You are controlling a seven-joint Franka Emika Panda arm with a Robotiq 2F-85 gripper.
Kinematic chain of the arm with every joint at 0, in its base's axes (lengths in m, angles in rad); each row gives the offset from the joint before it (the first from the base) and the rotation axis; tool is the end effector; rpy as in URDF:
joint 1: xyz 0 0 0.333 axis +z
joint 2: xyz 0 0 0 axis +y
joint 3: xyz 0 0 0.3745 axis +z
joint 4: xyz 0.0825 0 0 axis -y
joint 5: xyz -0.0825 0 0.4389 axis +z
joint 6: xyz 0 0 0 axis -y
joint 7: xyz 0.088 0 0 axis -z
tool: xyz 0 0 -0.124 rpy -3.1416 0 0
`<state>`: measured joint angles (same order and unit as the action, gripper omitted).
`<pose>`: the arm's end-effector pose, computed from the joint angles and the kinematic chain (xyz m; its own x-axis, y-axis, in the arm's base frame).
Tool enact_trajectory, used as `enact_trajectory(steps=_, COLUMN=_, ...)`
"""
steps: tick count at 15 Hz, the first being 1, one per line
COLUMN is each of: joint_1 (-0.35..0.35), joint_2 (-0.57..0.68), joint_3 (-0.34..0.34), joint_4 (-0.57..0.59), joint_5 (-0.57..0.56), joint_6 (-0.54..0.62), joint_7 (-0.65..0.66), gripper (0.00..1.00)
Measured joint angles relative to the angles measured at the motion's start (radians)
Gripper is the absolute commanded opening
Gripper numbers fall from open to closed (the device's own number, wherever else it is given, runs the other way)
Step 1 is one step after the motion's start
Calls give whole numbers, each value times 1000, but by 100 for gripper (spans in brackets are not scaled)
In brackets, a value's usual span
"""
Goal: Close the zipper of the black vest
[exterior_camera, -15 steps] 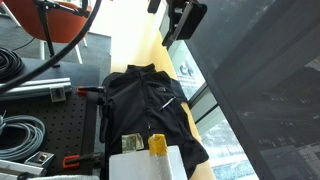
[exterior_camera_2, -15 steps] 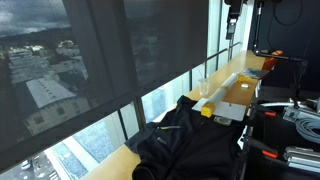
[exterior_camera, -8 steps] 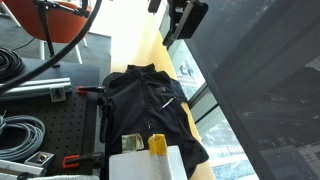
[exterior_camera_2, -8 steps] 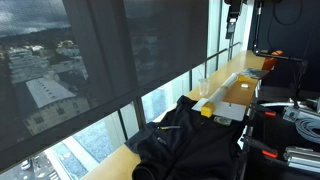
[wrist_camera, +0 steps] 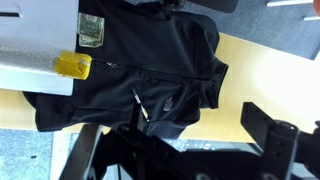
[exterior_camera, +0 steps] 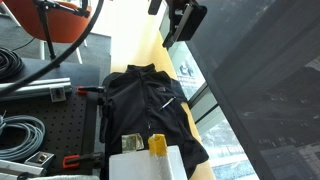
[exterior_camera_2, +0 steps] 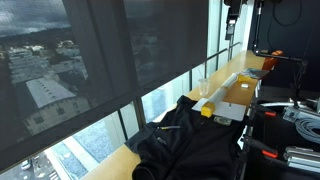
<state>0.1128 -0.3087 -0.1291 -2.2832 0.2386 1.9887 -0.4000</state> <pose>0.4920 0.0069 0.4970 0.9561 0.2767 0.0970 0.2921 -0.9269 -0.2358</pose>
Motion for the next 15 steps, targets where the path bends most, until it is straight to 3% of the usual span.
enact_trajectory(steps=7, joint_1=0, joint_2=144, joint_3=78, joint_4=-57, joint_5=-34, joint_6=310, joint_7=-14, gripper=100)
enact_trajectory(steps=15, joint_1=-9, joint_2=395, joint_3=131, joint_4=-96, joint_5=-110, joint_6=583, joint_7=103, gripper=100)
